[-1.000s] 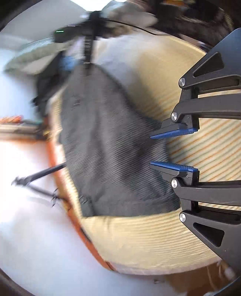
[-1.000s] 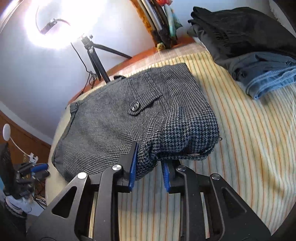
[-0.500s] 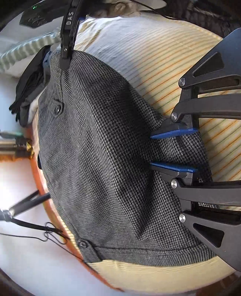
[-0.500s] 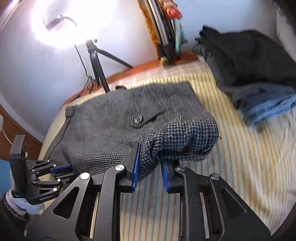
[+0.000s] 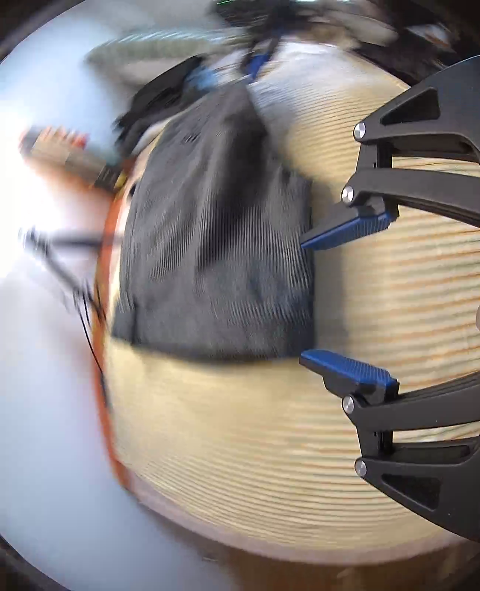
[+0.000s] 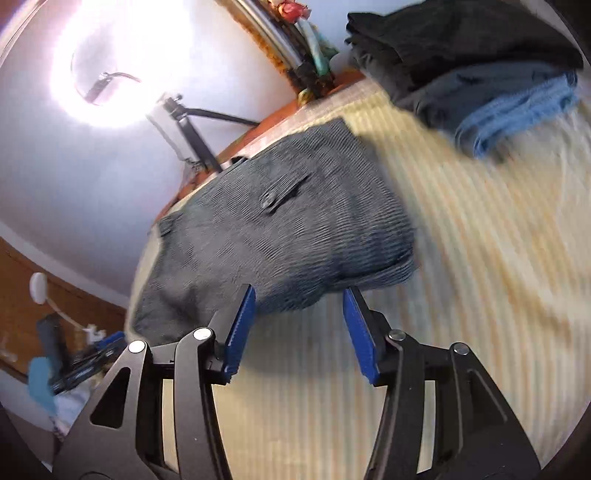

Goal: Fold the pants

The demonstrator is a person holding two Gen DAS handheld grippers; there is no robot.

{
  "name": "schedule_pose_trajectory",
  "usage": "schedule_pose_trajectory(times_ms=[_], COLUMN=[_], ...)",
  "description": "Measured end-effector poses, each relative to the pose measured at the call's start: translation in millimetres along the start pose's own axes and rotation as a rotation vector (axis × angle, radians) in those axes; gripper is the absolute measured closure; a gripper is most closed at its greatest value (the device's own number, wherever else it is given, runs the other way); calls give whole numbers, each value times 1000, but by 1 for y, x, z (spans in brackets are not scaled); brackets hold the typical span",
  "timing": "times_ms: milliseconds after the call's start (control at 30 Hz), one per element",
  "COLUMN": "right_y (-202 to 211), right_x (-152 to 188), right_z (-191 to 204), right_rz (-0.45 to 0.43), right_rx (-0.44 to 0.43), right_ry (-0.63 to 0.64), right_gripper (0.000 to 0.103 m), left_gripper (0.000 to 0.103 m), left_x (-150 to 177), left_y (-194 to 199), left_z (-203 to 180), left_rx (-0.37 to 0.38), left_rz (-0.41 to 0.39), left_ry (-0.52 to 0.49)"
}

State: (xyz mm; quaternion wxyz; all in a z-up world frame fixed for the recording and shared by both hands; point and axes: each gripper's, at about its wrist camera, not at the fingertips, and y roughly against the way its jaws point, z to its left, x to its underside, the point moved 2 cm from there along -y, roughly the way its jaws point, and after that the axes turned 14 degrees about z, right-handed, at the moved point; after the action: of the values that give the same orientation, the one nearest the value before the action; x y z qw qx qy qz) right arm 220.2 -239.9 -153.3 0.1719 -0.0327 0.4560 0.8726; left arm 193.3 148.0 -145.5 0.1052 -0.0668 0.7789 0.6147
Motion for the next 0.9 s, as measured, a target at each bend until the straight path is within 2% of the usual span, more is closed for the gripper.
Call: schedule_pose_trajectory(times_ms=[100,167,267,400,467,600,633,700,733,767,900], right_y=[-8,-19,-43,-80,-97,-128,-134,-145,-151,-157,-155], right_x=[13,19,27,36,38,44,45,49,50,51,56], right_z=[16,36,69,109,122,137,139,142,143,145,160], right_rz=[39,78,128,185,212,247,253,256,263,272,247], right_rx=[-71,-125,-163,-178,-172,-151,-154,-132,-137,-146,-170], right_ry=[35,83,161,239,250,249,241,213,195,176,197], right_gripper=[51,51,51,51,51,51,51,65,81,86,91], left_gripper=[45,45,45,48,49,73,76,81,82,84,87], left_x=[-3,-7,-16,-19,-18,-19,-19,-20,-21,-21,-24], left_y=[-10,-16,-30,-41,-39,-39,-38,-35,-32,-29,-13], left_z=[27,32,25,17,17,18,18,17,17,17,20], left_rx=[109,166,211,170,173,132,130,124,114,112,102], left_rz=[10,4,21,17,1,-14,-18,-23,-31,-38,-70], left_ry=[152,184,200,190,211,205,194,173,161,157,133])
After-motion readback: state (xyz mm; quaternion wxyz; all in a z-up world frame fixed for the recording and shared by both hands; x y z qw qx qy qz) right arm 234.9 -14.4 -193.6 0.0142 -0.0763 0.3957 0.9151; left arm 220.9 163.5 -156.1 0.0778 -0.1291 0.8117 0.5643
